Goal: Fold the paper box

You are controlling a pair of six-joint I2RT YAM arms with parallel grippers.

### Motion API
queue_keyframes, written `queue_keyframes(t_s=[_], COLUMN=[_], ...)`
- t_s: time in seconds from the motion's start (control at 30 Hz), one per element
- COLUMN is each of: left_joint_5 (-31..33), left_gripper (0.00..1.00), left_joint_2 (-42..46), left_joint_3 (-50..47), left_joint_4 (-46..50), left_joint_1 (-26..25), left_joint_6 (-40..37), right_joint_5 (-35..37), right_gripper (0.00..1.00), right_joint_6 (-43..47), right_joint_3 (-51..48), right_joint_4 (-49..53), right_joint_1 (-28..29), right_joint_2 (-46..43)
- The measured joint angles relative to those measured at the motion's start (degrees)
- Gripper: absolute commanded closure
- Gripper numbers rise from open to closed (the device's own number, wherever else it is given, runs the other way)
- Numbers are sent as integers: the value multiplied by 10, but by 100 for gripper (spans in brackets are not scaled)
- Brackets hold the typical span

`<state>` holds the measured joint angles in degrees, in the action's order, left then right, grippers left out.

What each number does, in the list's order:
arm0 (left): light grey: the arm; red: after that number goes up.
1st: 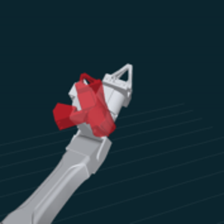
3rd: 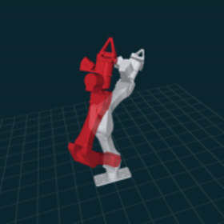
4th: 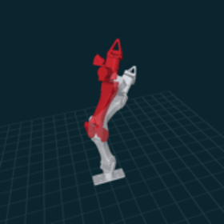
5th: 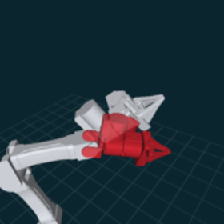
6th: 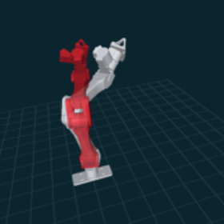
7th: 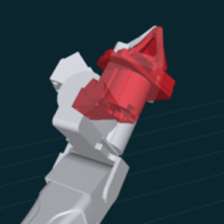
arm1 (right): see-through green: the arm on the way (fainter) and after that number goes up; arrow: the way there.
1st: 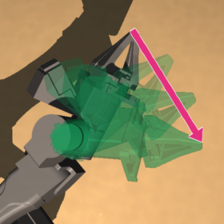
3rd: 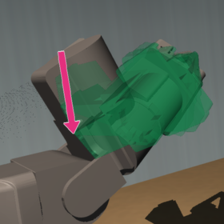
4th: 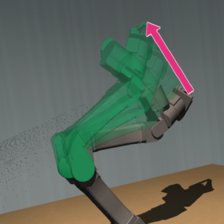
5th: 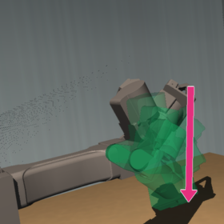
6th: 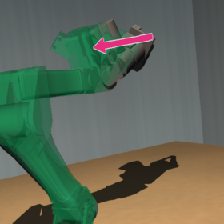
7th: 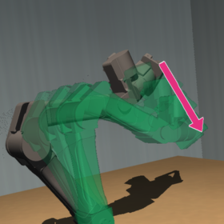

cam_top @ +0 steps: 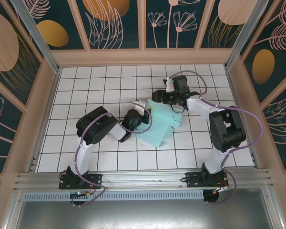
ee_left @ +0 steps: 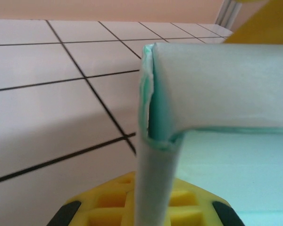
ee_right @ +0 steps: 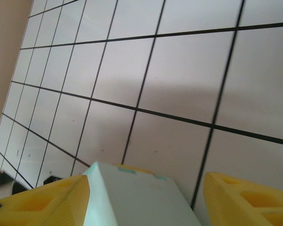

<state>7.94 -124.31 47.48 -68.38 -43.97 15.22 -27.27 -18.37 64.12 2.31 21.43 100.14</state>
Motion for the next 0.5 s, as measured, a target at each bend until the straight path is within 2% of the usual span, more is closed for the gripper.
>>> queue_keyframes(t_s=[0.1,0.3,0.5], left_joint_5=[17,37,48], left_gripper=[99,90,91], left_joint_2=[-10,-12,-14], left_joint_3=[10,12,12], left_joint_4=[0,5,3], left_joint_1=[-12,-12,-16], left_joint_6=[-7,-16,-6], right_joint_5=[-10,-30,-70], right_gripper=[35,37,36], right_joint_6=[0,-3,-5], right_joint_3=[-19,-32,-32], right_joint_4=[-4,-19,-37], right_joint_1=[-13,-19,-18], right_joint_2=[-1,-1,3])
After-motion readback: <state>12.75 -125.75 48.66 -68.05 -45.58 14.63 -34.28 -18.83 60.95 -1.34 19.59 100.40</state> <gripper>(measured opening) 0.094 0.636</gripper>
